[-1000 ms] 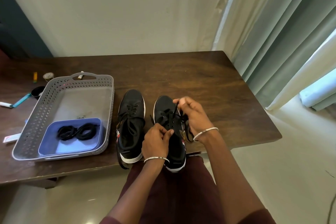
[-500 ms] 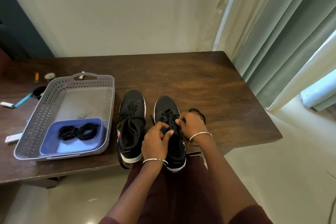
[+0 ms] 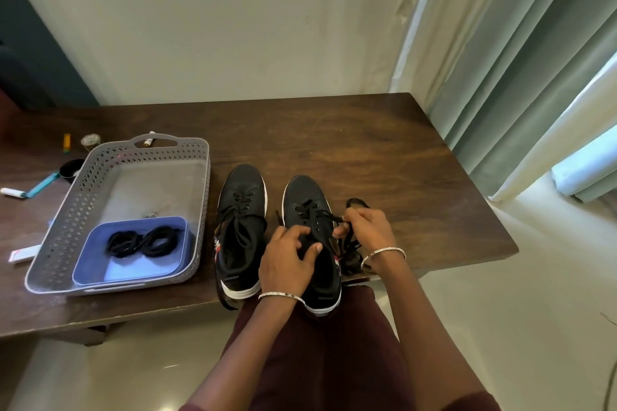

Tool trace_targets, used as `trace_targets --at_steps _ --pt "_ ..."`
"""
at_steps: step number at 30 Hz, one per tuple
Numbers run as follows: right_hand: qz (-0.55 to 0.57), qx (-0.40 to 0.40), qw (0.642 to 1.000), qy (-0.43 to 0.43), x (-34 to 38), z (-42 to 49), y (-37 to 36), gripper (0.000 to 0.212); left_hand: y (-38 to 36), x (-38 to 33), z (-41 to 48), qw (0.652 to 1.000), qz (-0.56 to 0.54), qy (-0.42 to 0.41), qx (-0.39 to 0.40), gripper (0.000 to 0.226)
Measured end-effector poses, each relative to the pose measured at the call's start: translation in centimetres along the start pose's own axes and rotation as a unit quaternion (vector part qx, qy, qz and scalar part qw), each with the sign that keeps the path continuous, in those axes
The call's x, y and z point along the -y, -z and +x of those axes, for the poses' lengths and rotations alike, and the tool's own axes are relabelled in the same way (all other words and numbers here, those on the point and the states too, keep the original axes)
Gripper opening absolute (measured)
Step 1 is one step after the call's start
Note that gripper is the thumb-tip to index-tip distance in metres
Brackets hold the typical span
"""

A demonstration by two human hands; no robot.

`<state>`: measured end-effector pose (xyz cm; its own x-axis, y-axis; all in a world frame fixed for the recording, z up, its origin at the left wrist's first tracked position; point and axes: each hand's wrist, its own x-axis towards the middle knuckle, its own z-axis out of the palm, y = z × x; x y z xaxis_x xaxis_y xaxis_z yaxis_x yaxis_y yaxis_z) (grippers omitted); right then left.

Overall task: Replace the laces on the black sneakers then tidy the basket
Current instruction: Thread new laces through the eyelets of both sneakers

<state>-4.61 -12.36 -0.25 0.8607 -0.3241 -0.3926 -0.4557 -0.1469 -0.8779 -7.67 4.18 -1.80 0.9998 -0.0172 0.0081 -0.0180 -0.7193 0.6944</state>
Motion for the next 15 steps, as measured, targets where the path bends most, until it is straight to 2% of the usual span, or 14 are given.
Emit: trace_targets --at_steps 2,4,7,9,11,15 --pt "0.007 -0.019 1.0 0.003 0.0 0.3 -0.4 0.008 0.0 0.0 -0.1 1.0 0.003 -0.016 0.008 0.042" --pt "-0.023 -0.005 0.999 0.03 0.3 0.4 -0.9 0.017 -0.2 -0.1 -0.2 0.999 0.021 -0.032 -0.001 0.045" --pt "-0.178 0.007 0.977 0.116 0.5 0.7 -1.9 0.024 -0.5 0.0 -0.2 0.997 0.05 -0.052 -0.016 0.044" --pt "-0.242 -0.014 0.959 0.148 0.4 1.0 -2.4 0.019 -0.7 0.0 -0.2 0.996 0.05 -0.063 -0.025 0.043" --pt "-0.255 -0.028 0.954 0.154 0.4 1.1 -2.7 0.015 -0.7 0.1 -0.2 0.996 0.044 -0.07 -0.03 0.041" --pt "-0.264 -0.045 0.953 0.144 0.1 1.4 -2.8 0.026 -0.7 0.8 0.5 0.997 0.004 -0.076 -0.025 0.036"
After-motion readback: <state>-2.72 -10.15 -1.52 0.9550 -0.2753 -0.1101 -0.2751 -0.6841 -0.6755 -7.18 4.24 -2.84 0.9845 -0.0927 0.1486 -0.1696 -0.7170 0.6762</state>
